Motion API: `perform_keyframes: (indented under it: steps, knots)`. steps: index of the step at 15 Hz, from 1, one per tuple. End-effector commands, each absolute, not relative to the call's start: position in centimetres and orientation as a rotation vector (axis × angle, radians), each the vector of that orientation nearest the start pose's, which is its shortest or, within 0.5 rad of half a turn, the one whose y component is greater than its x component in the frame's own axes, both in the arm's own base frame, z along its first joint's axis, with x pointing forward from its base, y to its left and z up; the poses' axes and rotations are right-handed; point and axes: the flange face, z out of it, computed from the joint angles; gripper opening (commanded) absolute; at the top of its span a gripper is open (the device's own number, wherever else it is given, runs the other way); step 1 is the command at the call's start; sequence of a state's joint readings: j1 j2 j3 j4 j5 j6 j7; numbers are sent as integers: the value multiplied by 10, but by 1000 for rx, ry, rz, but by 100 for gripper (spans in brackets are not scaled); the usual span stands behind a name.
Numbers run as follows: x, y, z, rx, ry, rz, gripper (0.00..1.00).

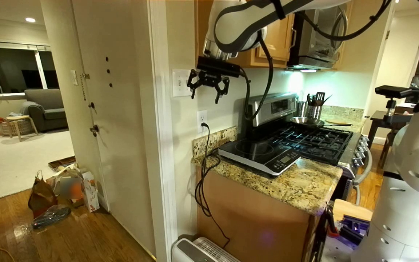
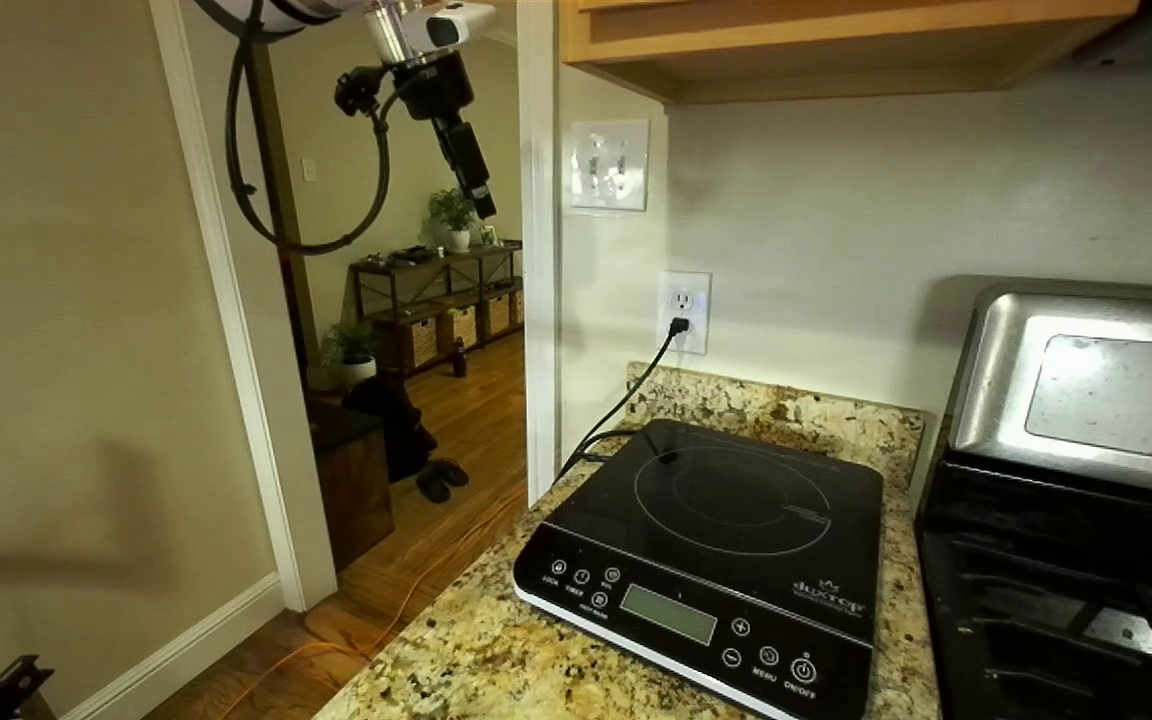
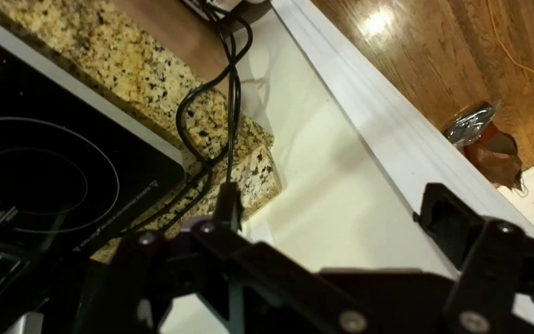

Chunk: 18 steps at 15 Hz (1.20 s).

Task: Turn off the switch on the left

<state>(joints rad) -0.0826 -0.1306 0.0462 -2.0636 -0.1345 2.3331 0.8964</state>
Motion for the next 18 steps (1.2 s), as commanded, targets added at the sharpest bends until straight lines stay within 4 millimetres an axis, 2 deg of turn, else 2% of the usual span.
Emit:
perform_keyframes:
  steps: [1, 6, 11, 18]
  knots:
    - [560, -31, 524, -2549, 1448, -583, 100]
    - [570, -54, 528, -2276, 1622, -596, 100]
    - [575, -78, 544, -2063, 1695, -676, 100]
    - [572, -78, 544, -2109, 1659, -690, 100]
